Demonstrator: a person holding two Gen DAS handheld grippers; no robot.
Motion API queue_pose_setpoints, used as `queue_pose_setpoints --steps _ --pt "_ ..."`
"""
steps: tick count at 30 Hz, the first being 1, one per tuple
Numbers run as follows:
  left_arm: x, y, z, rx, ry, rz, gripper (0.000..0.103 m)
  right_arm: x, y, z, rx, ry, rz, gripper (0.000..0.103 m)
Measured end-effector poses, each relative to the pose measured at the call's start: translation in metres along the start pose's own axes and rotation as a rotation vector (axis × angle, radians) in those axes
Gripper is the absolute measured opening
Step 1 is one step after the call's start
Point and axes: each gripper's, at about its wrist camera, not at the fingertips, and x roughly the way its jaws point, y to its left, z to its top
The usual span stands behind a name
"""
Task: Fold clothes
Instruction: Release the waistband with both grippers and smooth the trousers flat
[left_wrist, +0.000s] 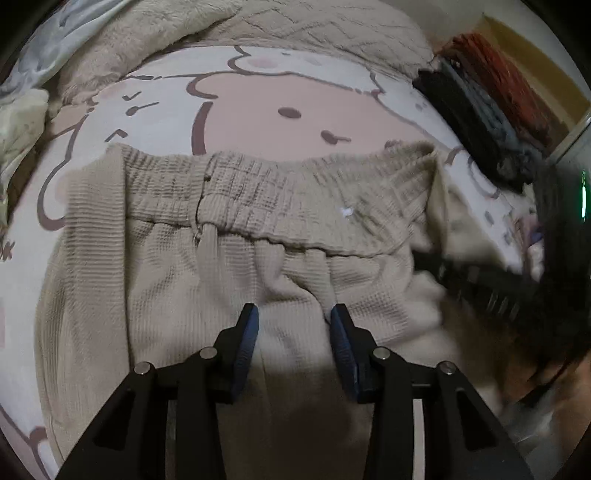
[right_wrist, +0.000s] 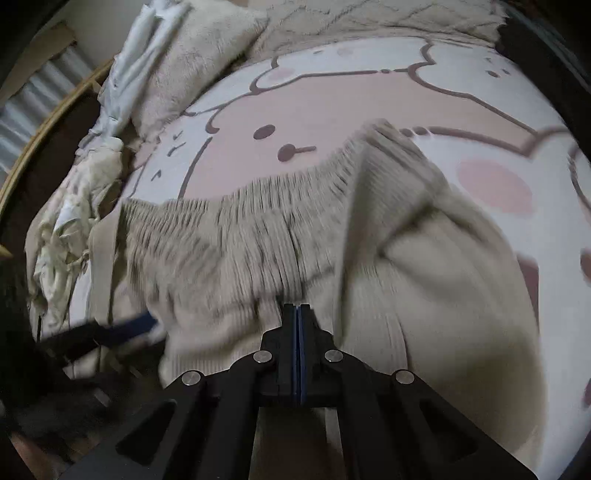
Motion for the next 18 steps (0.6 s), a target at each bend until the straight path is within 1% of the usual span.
queue_pose_setpoints --steps 1,3,4,7,10,12,14,15,16,17,18 --pt "-0.007 -0.003 0.008 0.008 -0.020 -0.024 0.040 -0.006 -0.003 -0.011 0.007 -0.029 0.003 0.000" --pt "-0.020 -0.008 0.023 0.023 -0.060 -0.071 0.040 -0.011 -0.005 -0.020 0.028 -0.057 0.005 0.000" --pt "-0.021 -0.013 0.034 0.046 -0.061 -0.085 0.040 -0.010 -0.005 -0.022 0.031 -0.066 -0.004 0.000" --pt "-0.009 -0.034 0.069 0.139 -0.013 -0.095 0.040 -0.008 -0.001 -0.025 0.028 -0.091 -0.042 0.000" --pt "0.020 -0.045 0.091 0.200 0.055 -0.043 0.040 -0.005 0.008 -0.029 -0.032 -0.126 -0.101 0.000" --pt "0.038 -0.051 0.095 0.243 0.094 -0.006 0.040 -0.004 0.009 -0.030 -0.041 -0.134 -0.113 0.000" --pt "0.050 -0.057 0.090 0.283 0.126 -0.019 0.041 -0.003 0.006 -0.029 -0.035 -0.137 -0.106 0.000" --pt "0.055 -0.062 0.087 0.303 0.137 -0.037 0.044 -0.003 0.004 -0.029 -0.031 -0.139 -0.100 0.000" --pt "0.058 -0.064 0.085 0.322 0.144 -0.049 0.053 -0.003 0.003 -0.029 -0.027 -0.141 -0.094 0.000" --pt "0.059 -0.066 0.082 0.344 0.148 -0.055 0.055 -0.003 0.001 -0.029 -0.021 -0.143 -0.086 0.000" --pt "0.061 -0.071 0.078 0.372 0.154 -0.061 0.055 -0.003 -0.002 -0.029 -0.015 -0.146 -0.077 0.000"
